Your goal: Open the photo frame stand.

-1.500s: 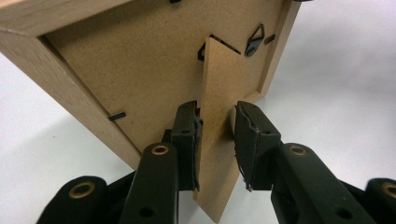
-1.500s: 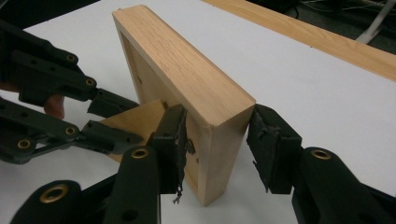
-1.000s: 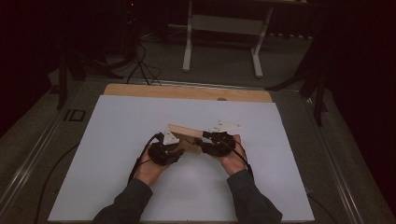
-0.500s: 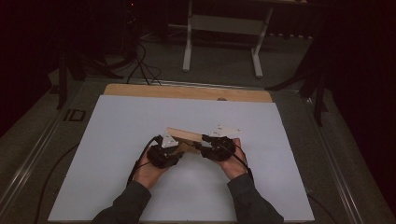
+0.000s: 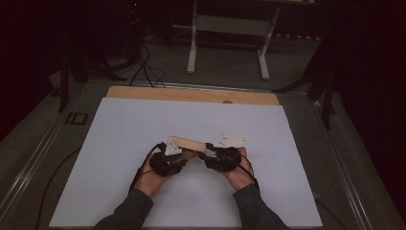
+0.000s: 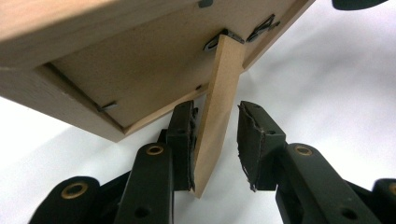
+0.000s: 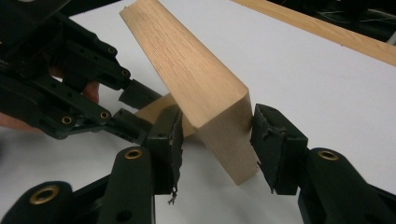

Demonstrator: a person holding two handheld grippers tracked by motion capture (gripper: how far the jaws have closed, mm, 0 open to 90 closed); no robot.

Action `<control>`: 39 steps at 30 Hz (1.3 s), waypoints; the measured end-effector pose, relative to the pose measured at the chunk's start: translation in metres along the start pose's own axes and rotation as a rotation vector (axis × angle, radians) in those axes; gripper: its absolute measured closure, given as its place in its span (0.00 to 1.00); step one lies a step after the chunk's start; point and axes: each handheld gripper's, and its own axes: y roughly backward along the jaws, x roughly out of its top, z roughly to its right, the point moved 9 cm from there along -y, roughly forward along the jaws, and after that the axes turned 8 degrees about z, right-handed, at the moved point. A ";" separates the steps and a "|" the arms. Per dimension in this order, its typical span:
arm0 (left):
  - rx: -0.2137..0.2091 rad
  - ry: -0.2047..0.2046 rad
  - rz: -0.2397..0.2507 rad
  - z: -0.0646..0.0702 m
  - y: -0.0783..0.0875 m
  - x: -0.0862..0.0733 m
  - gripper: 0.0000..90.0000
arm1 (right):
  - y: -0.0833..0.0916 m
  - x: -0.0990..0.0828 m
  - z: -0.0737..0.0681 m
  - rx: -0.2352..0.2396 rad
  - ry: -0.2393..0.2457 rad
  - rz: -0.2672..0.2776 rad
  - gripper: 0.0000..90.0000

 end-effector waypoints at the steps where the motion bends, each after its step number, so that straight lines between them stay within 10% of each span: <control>1: -0.001 -0.001 -0.002 0.000 0.000 -0.001 0.74 | 0.000 0.000 -0.001 -0.001 0.006 -0.002 0.59; 39: 0.001 0.028 0.024 -0.008 0.015 -0.005 0.66 | 0.003 -0.006 -0.004 0.030 -0.017 0.002 0.49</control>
